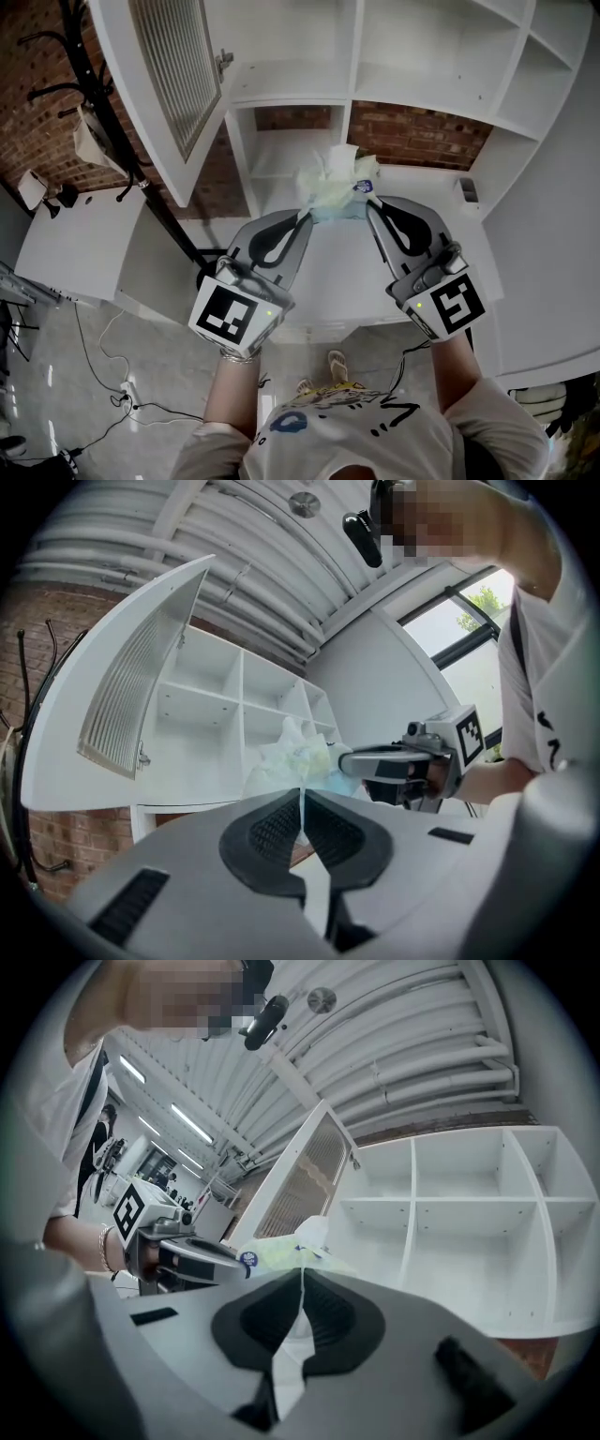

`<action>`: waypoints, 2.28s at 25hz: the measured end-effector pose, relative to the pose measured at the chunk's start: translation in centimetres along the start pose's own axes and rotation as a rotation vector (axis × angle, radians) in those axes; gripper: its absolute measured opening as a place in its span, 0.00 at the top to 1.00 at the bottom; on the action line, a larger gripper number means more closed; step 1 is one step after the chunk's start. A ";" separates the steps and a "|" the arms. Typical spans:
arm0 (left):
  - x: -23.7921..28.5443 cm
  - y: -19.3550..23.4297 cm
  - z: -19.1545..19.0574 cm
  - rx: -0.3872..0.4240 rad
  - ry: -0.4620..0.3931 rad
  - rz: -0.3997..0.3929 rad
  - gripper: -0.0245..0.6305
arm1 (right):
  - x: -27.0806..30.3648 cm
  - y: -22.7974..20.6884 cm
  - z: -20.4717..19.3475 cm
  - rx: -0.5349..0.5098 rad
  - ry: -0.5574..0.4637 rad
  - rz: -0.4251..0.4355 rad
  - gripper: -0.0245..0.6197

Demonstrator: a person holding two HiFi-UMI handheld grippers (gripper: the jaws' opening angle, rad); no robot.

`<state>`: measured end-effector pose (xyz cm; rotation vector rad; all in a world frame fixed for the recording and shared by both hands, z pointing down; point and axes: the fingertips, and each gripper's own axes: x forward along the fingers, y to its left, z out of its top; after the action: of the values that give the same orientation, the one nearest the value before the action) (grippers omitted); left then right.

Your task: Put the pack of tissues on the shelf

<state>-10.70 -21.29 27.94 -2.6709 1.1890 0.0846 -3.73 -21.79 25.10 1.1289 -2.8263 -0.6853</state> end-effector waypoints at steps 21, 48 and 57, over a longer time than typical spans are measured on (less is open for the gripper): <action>9.5 6.5 6.1 0.187 -0.085 0.160 0.93 | 6.1 -10.3 2.7 -0.163 -0.155 0.111 0.92; 12.7 11.8 17.1 0.334 -0.219 0.329 0.93 | 11.4 -17.3 12.2 -0.332 -0.319 0.156 0.92; 13.2 14.0 24.2 0.394 -0.212 0.402 0.93 | 13.3 -19.1 17.9 -0.408 -0.322 0.196 0.92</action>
<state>-11.38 -34.70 0.04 -2.0096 1.4755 0.1715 -4.32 -35.84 -0.65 0.7191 -2.7839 -1.4509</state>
